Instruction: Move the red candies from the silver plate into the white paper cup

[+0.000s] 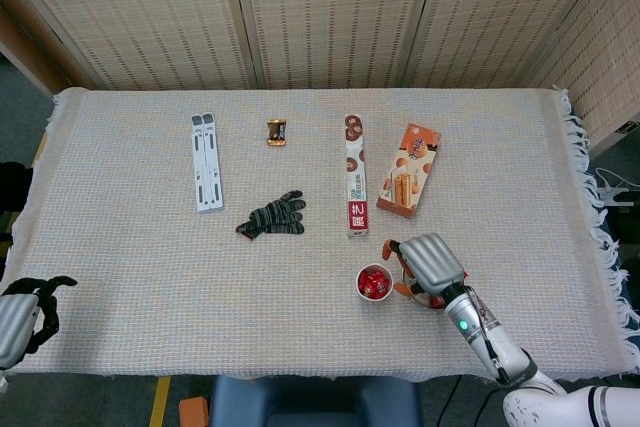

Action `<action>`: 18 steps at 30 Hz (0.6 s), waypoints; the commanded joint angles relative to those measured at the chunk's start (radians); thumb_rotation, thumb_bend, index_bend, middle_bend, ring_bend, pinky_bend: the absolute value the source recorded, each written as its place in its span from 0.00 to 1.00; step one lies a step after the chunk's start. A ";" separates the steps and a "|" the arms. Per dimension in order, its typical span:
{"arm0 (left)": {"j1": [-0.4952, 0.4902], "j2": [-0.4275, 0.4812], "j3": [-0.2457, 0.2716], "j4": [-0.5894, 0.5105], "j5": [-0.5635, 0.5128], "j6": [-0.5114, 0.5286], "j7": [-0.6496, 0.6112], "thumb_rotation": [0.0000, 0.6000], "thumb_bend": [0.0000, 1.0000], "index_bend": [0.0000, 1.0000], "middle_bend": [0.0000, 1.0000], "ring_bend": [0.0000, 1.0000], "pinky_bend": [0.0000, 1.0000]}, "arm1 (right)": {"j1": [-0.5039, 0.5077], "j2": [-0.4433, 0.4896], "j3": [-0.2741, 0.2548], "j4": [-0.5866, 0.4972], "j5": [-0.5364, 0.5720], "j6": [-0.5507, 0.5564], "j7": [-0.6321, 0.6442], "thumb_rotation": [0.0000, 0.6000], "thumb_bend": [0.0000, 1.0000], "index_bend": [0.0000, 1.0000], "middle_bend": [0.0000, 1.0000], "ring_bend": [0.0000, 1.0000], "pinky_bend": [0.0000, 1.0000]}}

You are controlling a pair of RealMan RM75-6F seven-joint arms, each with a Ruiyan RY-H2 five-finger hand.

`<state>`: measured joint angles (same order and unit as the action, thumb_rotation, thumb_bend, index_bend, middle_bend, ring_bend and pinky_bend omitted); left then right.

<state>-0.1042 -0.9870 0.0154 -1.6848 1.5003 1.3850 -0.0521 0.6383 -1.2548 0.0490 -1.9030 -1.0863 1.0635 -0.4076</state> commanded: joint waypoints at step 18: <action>0.001 0.000 0.000 -0.002 -0.001 0.001 0.005 1.00 0.64 0.31 0.41 0.31 0.25 | -0.043 -0.066 -0.057 0.184 0.151 0.011 -0.198 1.00 0.10 0.46 0.77 0.82 1.00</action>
<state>-0.1036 -0.9874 0.0152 -1.6867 1.4990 1.3859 -0.0473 0.5941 -1.2954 -0.0032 -1.7641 -0.9730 1.0933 -0.5856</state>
